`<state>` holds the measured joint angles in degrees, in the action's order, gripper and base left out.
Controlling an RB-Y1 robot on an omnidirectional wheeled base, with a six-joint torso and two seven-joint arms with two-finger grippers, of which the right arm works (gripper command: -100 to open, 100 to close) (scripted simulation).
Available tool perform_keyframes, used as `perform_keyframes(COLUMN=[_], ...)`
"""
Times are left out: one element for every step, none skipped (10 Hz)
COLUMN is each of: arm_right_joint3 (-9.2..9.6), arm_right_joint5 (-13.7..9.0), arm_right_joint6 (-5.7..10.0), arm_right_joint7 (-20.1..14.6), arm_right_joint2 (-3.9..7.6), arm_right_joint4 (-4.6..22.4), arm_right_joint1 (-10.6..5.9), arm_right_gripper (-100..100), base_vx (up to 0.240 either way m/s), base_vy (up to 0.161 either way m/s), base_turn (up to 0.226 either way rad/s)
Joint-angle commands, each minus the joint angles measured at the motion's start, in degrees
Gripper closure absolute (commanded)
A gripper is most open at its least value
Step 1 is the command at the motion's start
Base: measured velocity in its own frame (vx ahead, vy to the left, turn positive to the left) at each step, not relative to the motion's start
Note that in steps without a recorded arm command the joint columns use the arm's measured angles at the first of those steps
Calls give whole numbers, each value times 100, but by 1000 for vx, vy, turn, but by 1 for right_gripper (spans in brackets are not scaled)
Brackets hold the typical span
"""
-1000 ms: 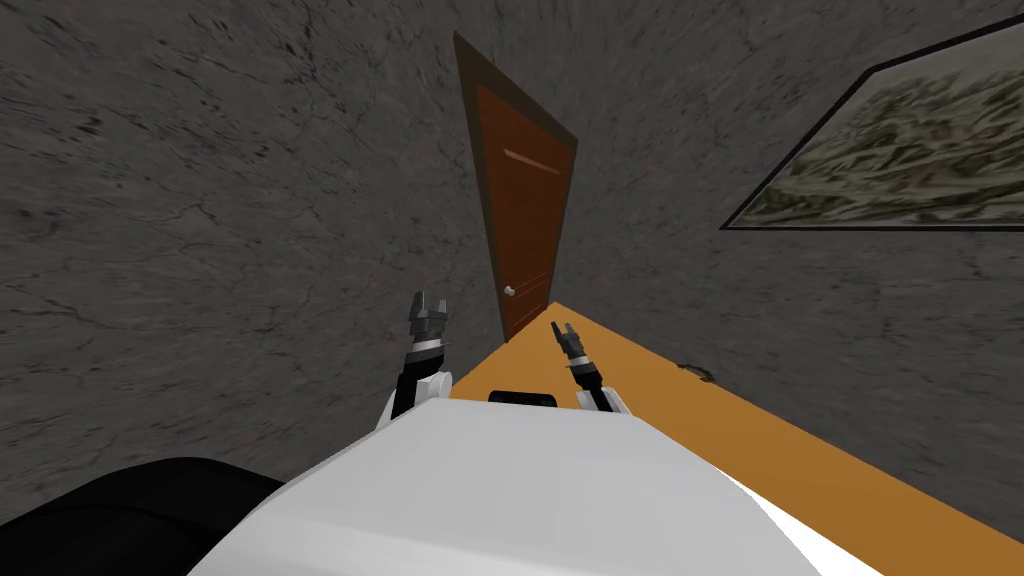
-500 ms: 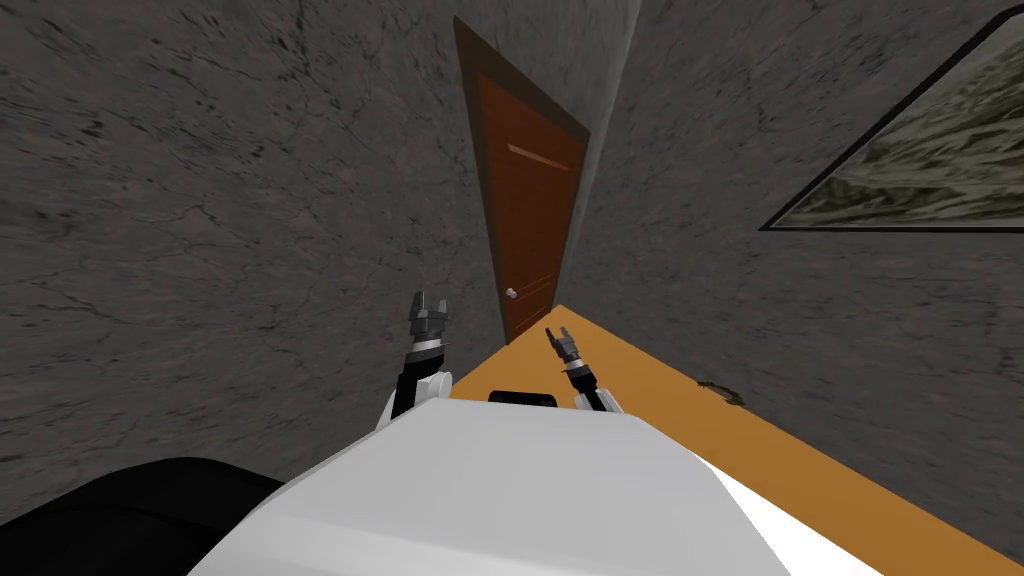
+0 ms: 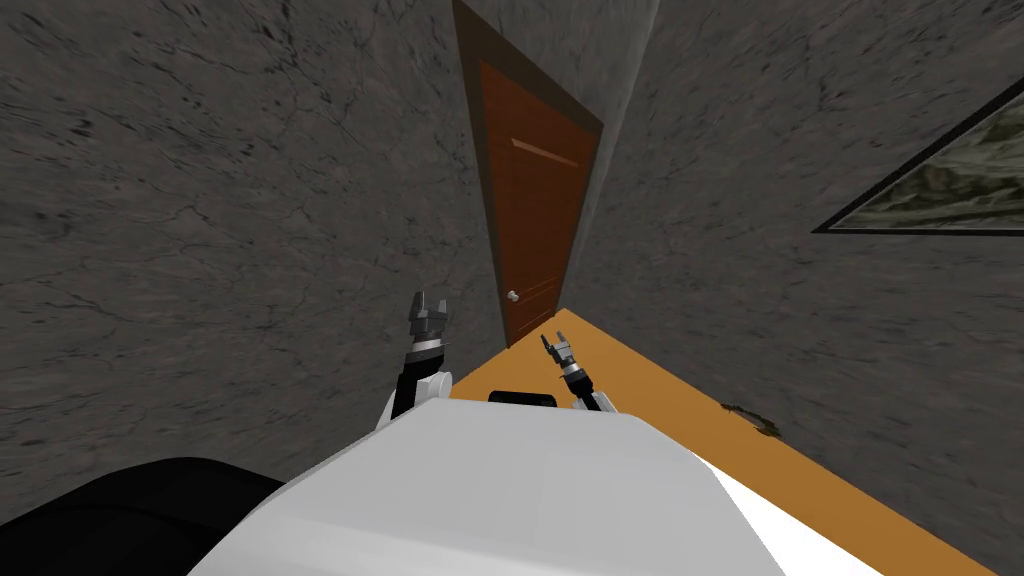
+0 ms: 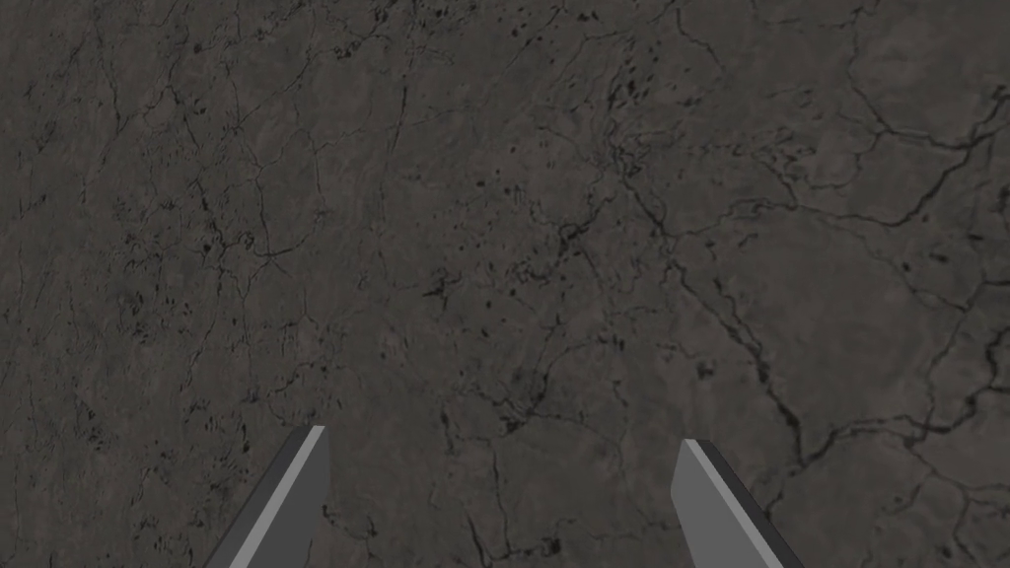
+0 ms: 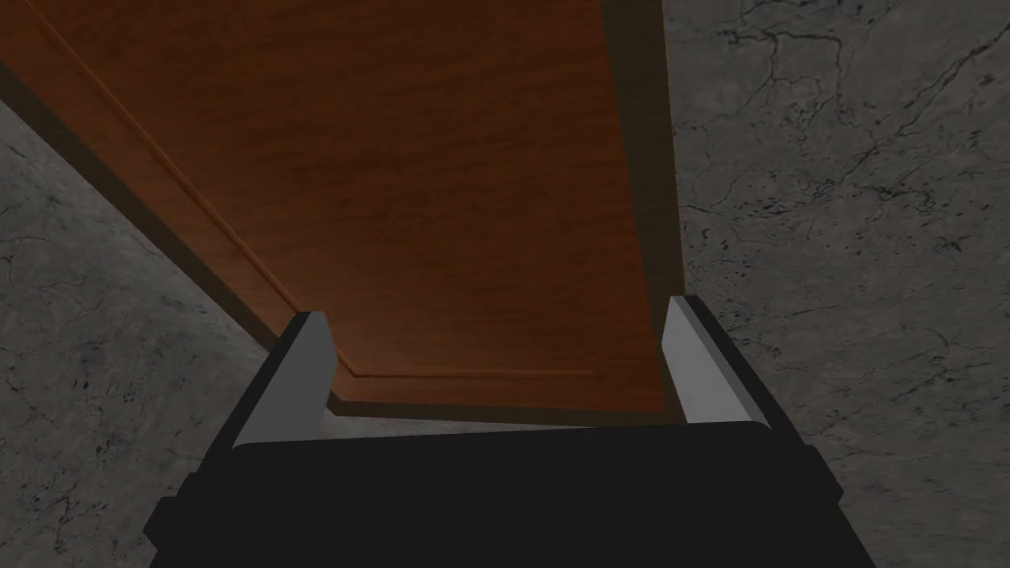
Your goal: Pull the door open
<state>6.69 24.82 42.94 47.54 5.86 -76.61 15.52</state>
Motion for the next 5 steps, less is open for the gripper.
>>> perform_keyframes(arm_right_joint3=[27, 52, 77, 89, 110], arm_right_joint5=[84, 170, 255, 296, 370], arm_right_joint6=[57, 114, 172, 200, 250], arm_right_joint7=[153, 290, 426, 494, 611], arm_right_joint2=[-32, -38, -44, -47, -55], arm_right_joint4=[170, 331, 492, 571, 710], arm_right_joint1=[-50, -88, -125, -144, -176], arm_right_gripper=[-100, -100, -100, -100, -100], base_vx=[101, 94, 120, 117, 136], base_vy=[-34, -15, -42, -50, -51], base_turn=[54, 112, 121, 97, 66])
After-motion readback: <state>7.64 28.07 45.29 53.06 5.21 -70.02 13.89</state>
